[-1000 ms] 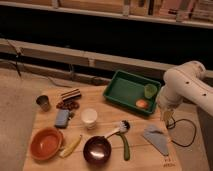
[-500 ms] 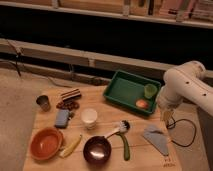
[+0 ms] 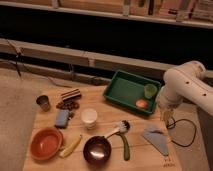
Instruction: Place towel in paper cup
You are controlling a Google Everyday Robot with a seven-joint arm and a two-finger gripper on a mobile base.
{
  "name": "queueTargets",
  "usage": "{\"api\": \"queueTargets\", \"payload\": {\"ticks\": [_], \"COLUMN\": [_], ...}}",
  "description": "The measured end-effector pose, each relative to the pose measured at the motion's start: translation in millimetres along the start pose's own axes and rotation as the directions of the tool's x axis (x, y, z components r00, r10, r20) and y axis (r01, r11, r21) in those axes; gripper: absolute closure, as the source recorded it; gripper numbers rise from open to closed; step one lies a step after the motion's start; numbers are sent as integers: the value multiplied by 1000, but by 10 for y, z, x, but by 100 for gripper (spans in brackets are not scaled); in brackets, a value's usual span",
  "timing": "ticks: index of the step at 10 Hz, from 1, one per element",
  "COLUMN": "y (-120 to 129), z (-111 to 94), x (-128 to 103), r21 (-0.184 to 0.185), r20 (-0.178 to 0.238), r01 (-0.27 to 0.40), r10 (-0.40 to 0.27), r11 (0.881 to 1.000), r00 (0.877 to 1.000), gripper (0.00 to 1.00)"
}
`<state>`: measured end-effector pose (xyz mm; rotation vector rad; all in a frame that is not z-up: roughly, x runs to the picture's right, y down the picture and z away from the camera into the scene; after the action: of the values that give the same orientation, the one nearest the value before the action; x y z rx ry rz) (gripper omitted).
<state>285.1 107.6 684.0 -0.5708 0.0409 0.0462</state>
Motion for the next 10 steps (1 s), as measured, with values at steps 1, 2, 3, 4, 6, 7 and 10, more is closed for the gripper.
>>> {"api": "queueTargets", "payload": {"ticks": [1,2,3,4,6,7,10], "y": [27,78,122,170,200,199,261], "z": [48,143,239,363,424,433,694], "x": [17,52,78,111,130,150,161], "r21": [-3,-7,-11,-16,-21,-22,-30], "r20": [8,21,30,41,54,58,76], "r01": [5,12,16,21,35,38,65], "r10": [-5,-12,-15,-21,-34,-37,-63], "r11": [1000,1000,1000,1000,999,999,997], "r00": [1000,1000,999,999,998,998,995], "gripper": [25,14,6,0,0,0,0]}}
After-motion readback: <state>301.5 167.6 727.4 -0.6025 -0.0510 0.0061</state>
